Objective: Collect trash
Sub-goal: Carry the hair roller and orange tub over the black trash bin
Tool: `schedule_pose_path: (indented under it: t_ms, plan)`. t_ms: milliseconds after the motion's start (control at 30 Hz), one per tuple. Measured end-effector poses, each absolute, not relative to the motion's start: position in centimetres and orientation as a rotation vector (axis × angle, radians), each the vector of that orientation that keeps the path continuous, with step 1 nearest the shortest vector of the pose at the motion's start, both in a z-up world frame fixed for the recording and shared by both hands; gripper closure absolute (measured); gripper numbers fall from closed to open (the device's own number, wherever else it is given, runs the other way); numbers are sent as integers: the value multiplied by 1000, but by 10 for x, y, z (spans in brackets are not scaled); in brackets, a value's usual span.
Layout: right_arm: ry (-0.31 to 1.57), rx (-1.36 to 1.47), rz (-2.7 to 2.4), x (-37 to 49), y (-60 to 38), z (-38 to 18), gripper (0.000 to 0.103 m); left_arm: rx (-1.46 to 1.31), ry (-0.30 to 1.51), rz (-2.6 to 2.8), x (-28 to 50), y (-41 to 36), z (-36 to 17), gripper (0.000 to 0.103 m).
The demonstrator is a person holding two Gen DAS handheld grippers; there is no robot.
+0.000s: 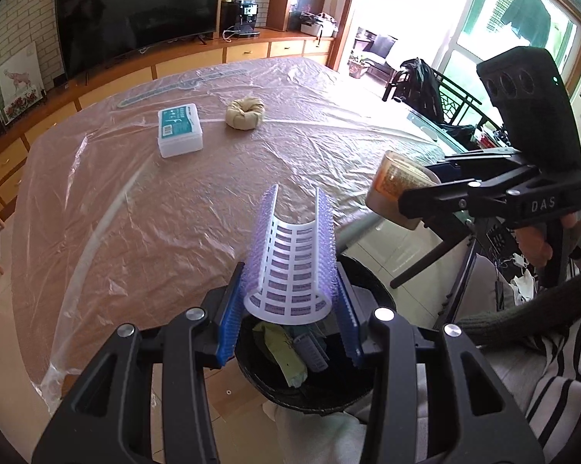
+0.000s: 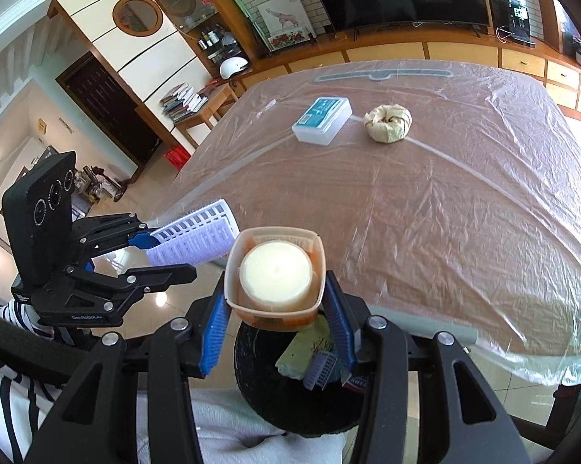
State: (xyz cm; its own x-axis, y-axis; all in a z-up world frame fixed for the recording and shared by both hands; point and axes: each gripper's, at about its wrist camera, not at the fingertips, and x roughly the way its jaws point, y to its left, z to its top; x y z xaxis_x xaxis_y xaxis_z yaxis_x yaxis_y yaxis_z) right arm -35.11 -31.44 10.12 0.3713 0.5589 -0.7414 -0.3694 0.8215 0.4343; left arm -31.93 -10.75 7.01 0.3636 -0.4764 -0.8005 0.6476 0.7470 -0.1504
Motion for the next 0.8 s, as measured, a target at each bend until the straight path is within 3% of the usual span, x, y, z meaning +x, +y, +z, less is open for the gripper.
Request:
schedule_pose_path:
  t_ms: [800]
  plan:
    - [1197,141,612,-390,-307,50,58,321,1088,-793,-357,-124,20,59]
